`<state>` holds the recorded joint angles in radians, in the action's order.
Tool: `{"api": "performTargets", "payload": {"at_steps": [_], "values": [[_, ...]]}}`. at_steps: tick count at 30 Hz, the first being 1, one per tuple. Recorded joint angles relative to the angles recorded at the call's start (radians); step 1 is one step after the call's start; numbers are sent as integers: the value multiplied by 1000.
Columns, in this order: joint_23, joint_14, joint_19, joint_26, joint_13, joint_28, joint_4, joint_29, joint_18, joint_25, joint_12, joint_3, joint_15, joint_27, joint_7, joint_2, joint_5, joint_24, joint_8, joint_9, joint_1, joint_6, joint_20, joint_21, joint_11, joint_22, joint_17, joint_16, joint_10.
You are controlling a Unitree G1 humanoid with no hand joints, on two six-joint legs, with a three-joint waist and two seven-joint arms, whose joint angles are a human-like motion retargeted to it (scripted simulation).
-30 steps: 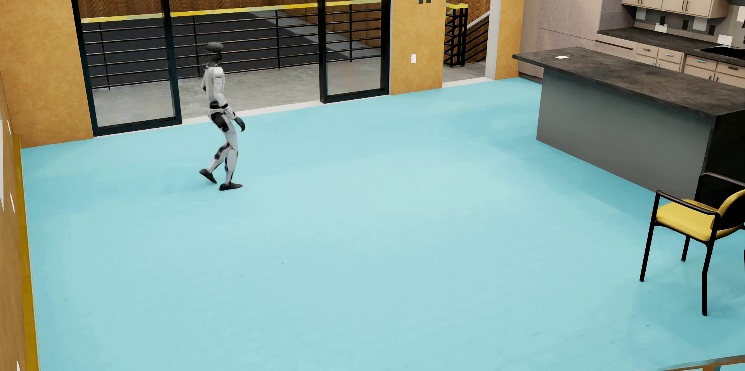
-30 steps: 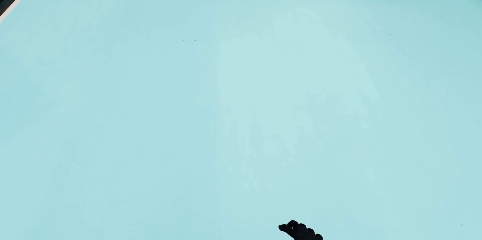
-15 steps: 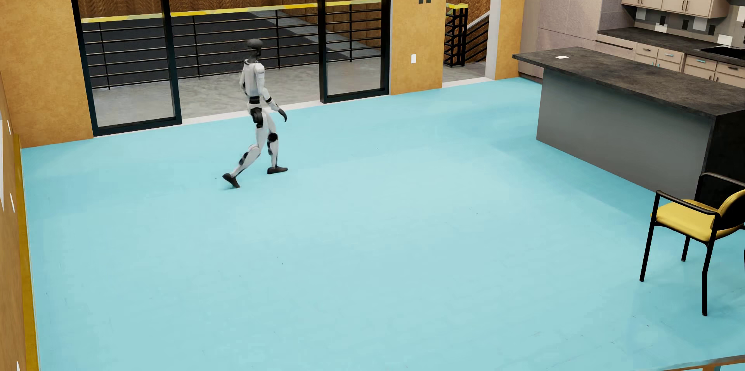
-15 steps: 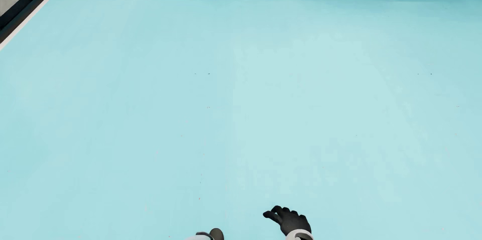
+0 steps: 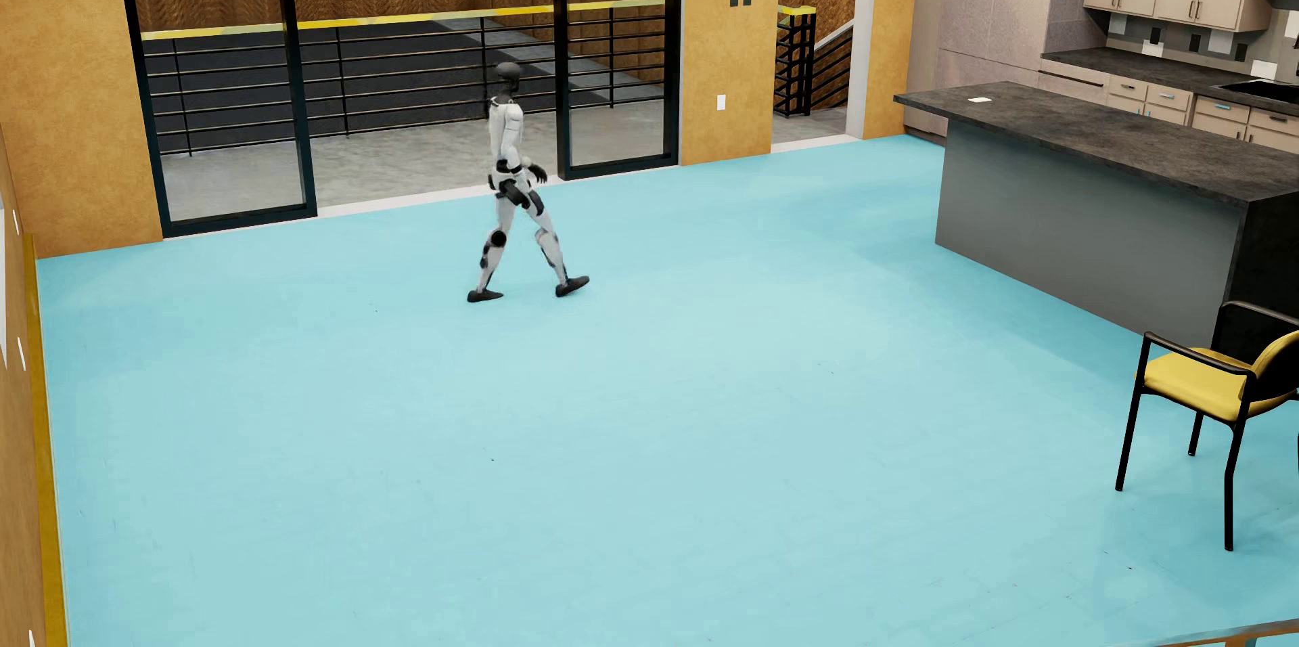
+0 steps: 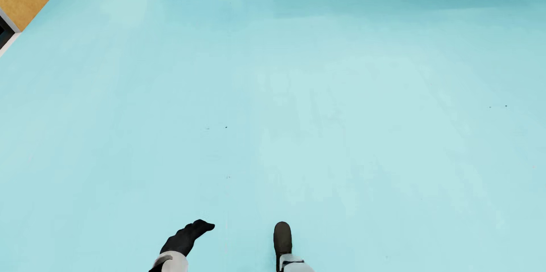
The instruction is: Walk to the counter
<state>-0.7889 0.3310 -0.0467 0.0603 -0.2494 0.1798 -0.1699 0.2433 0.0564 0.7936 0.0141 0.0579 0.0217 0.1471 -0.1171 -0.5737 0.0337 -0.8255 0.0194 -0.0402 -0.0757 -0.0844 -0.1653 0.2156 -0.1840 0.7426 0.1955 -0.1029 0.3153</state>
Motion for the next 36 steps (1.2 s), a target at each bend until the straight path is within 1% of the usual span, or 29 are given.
{"api": "performTargets", "payload": {"at_steps": [1, 2, 3, 4, 5, 6, 7, 9, 10, 11, 13, 16, 18, 20, 22, 23, 24, 25, 26, 27, 28, 29, 30, 31, 32, 33, 34, 35, 36], "values": [[-14, 8, -17, 15, -4, -3, 1, 0, -1, 13, 3, 7, -5, -7, 11, -1, -6, -5, -2, 2, -32, 3, -14, 6, -4, -1, 1, -3, 7], [-30, 5, 16, 44, -7, -2, 4, -2, -3, 27, -2, 15, -27, -12, 21, -11, -19, -16, 9, 4, -64, 8, -28, 10, -76, -1, 0, -5, 31], [-50, -12, 79, 81, -10, 1, 19, -2, -1, 39, -13, 22, -96, -12, 33, -12, -40, -29, 16, 8, -95, 16, -41, 8, -138, 2, -9, -11, 52], [-72, -62, 56, 115, -10, 3, 39, 0, -15, 45, -33, 26, -148, -5, 37, 7, -52, -37, 5, 13, -116, 29, -47, -4, -179, 11, -23, -13, 96], [-96, -137, 53, 142, -6, 1, 69, 3, -45, 44, -60, 28, -151, 6, 36, 31, -68, -34, -14, 17, -119, 45, -41, -24, -219, 28, -43, -15, 165], [-118, -253, 81, 159, 6, -12, 102, 4, -80, 41, -87, 28, -118, 17, 39, 56, -93, -20, -29, 18, -88, 64, -24, -43, -247, 52, -63, -14, 283], [-132, -379, 91, 166, 21, -37, 142, 5, -134, 43, -110, 28, -82, 20, 44, 90, -115, -3, -47, 17, -22, 82, -10, -54, -257, 77, -81, -16, 442], [-128, -619, 97, 143, 60, -118, 240, 8, -290, 57, -136, 26, -16, 0, 52, 160, -154, -5, -87, 10, 155, 119, -43, -54, -253, 101, -106, -49, 756], [-120, -632, 104, 109, 88, -154, 274, 9, -298, 66, -150, 21, 12, -17, 57, 198, -173, -22, -97, 6, 245, 136, -81, -52, -245, 89, -113, -82, 863], [-115, -559, 110, 87, 112, -172, 297, 12, -302, 71, -170, 15, 42, -40, 64, 230, -193, -38, -103, 0, 333, 151, -107, -44, -248, 57, -116, -107, 936], [-121, -394, 120, 81, 194, -154, 342, 6, -250, 90, -227, -2, 104, -54, 62, 302, -229, -18, -95, -7, 476, 173, -81, -16, -252, -25, -125, -117, 950], [-125, -221, 130, 96, 315, -79, 362, -1, -163, 122, -284, -31, 191, -72, 63, 407, -254, 69, -57, -10, 612, 183, 25, 44, -254, -95, -125, -78, 669], [-104, -226, 132, 109, 366, -68, 359, 0, -139, 113, -277, -47, 229, -92, 38, 484, -256, 64, -29, -5, 640, 181, 32, 70, -220, -81, -128, -69, 351], [-78, -264, 130, 114, 394, -102, 337, -2, -182, 92, -259, -58, 248, -112, 10, 566, -253, 32, -5, 5, 622, 175, 21, 101, -164, -54, -131, -71, -7], [-61, -255, 124, 118, 399, -124, 317, 2, -261, 71, -251, -67, 276, -122, 35, 636, -254, 19, 10, 13, 645, 167, 40, 130, -148, -43, -139, -69, -124], [-62, -281, 120, 118, 392, -120, 302, 4, -248, 59, -248, -71, 288, -119, 59, 665, -250, 17, 15, 18, 648, 164, 52, 136, -150, -39, -142, -63, -104], [-71, -327, 115, 119, 379, -111, 281, 5, -193, 51, -248, -75, 288, -110, 78, 701, -240, 15, 21, 23, 665, 158, 64, 138, -159, -34, -144, -52, -28], [-92, -394, 109, 123, 359, -101, 263, 9, -158, 47, -249, -78, 265, -91, 77, 732, -224, 13, 26, 29, 664, 149, 76, 134, -172, -24, -145, -38, 33], [-120, -415, 90, 129, 333, -95, 245, 16, -136, 48, -248, -82, 221, -63, 70, 753, -205, 9, 28, 34, 655, 136, 88, 124, -208, -8, -147, -25, 96], [-154, -389, 72, 136, 304, -92, 220, 23, -92, 49, -245, -87, 158, -32, 61, 758, -181, 8, 29, 37, 643, 120, 102, 109, -267, 9, -148, -10, 149], [-190, -348, 4, 141, 279, -91, 195, 20, -63, 51, -241, -92, 70, -7, 43, 737, -151, 8, 36, 38, 617, 102, 117, 100, -362, 25, -144, 6, 177], [-212, -310, -56, 151, 258, -93, 175, 1, -41, 71, -225, -98, -58, 7, 15, 681, -119, 9, 43, 37, 587, 85, 134, 108, -503, 38, -131, 25, 192], [-239, -276, -147, 126, 254, -77, 158, -19, -25, 103, -237, -105, -164, 3, -18, 603, -83, 12, 50, 35, 554, 69, 149, 138, -669, 51, -104, 36, 199], [-248, -244, -189, 106, 253, -68, 143, -33, -14, 136, -233, -112, -277, -12, -52, 511, -44, 11, 51, 32, 517, 53, 156, 170, -829, 61, -72, 46, 197], [-237, -215, -178, 90, 251, -64, 129, -40, -8, 147, -222, -116, -301, -31, -81, 420, -11, 3, 50, 28, 473, 38, 154, 182, -958, 69, -42, 49, 187], [-208, -186, -161, 77, 244, -63, 114, -41, -5, 130, -206, -115, -247, -46, -101, 330, 11, -11, 51, 23, 431, 25, 144, 166, -1052, 75, -17, 48, 179], [-162, -159, -130, 74, 225, -66, 97, -38, -4, 97, -182, -110, -191, -52, -111, 252, 17, -26, 50, 18, 386, 14, 129, 131, -1100, 80, 2, 46, 170], [-107, -131, -120, 66, 199, -68, 81, -28, -4, 59, -153, -101, -136, -56, -112, 182, 15, -42, 52, 14, 343, 7, 118, 84, -1102, 93, 20, 42, 162], [-52, -104, -84, 58, 174, -69, 65, -13, -3, 20, -128, -89, -55, -54, -108, 119, 7, -54, 58, 10, 303, 1, 108, 35, -1069, 96, 29, 39, 158]]}}
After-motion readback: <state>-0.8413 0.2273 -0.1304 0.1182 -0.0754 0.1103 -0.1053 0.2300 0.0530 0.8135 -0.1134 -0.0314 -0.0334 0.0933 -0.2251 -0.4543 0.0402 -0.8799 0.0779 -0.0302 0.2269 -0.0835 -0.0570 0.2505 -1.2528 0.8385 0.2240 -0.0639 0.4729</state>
